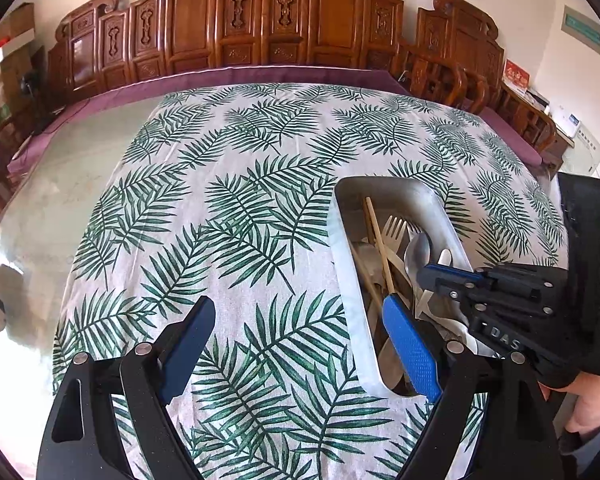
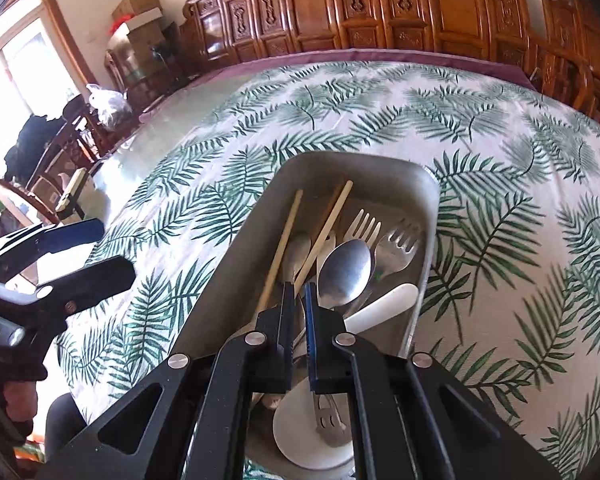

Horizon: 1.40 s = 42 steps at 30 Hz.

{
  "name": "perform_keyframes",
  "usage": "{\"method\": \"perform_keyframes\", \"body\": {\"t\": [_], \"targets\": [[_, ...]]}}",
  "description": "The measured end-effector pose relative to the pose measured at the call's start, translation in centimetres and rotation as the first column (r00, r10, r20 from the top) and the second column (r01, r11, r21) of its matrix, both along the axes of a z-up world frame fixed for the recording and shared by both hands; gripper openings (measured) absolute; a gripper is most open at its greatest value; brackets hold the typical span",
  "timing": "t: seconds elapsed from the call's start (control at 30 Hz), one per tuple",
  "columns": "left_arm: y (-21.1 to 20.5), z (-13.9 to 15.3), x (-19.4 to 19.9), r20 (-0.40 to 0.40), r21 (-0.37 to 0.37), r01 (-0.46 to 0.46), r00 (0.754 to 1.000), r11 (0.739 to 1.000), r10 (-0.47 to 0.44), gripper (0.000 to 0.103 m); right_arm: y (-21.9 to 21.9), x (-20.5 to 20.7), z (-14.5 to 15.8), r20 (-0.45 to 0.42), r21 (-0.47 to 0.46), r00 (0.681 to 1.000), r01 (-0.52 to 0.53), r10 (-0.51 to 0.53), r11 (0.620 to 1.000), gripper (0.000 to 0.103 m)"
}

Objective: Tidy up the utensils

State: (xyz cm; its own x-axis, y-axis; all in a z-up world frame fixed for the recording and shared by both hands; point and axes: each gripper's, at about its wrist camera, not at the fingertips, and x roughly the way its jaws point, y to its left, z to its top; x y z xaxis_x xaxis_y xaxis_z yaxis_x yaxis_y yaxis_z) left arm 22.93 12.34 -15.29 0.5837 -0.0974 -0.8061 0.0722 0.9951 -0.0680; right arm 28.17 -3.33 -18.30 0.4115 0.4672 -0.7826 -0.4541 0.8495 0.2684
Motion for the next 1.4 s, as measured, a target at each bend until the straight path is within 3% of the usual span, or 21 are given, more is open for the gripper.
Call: {"method": "perform_keyframes", "body": {"t": [0.3, 0.5, 0.67, 0.77, 0.83, 1.13, 1.4], "targets": [[-1.9, 1.1, -0.6, 0.035, -0.002, 0.008, 0.999, 1.000, -0.008, 0.082, -3.9, -2.4, 3.5, 0.128, -0.006, 0.992, 0.026, -0.025, 1.000, 0.008], [-4.1, 2.3, -1.2, 0.084, 0.018, 0.017, 0.996, 1.000, -0.019, 0.090, -7.3, -3.8, 5.3, 0.176, 0.002, 0.980, 0.089, -0.088, 0.996, 0.039], [-6.2, 3.6, -2.2, 0.124, 0.039, 0.012, 0.992, 0.999, -0.017, 0.095, -10.1, -5.2, 6.6, 0.214, -0.021, 0.965, 0.159, -0.151, 0.987, 0.077], [-7.1, 4.2, -2.8, 0.138, 0.030, 0.011, 0.990, 0.999, -0.015, 0.095, -11.8, -6.2, 7.3, 0.228, -0.027, 0.955, 0.200, -0.189, 0.979, 0.094], [-7.9, 4.5, -3.3, 0.136, 0.017, 0.010, 0.991, 1.000, -0.012, 0.095, -12.7, -6.9, 7.6, 0.236, -0.024, 0.950, 0.218, -0.206, 0.976, 0.101], [-10.6, 5.5, -6.6, 0.154, -0.023, 0.024, 0.988, 0.999, -0.020, 0.095, -17.2, -10.4, 8.9, 0.253, -0.026, 0.926, 0.295, -0.279, 0.955, 0.100], [-12.9, 9.9, -11.2, 0.252, -0.014, 0.028, 0.968, 1.000, -0.023, 0.095, -20.1, -14.2, 11.6, 0.308, 0.007, 0.896, 0.335, -0.321, 0.942, 0.100]]}}
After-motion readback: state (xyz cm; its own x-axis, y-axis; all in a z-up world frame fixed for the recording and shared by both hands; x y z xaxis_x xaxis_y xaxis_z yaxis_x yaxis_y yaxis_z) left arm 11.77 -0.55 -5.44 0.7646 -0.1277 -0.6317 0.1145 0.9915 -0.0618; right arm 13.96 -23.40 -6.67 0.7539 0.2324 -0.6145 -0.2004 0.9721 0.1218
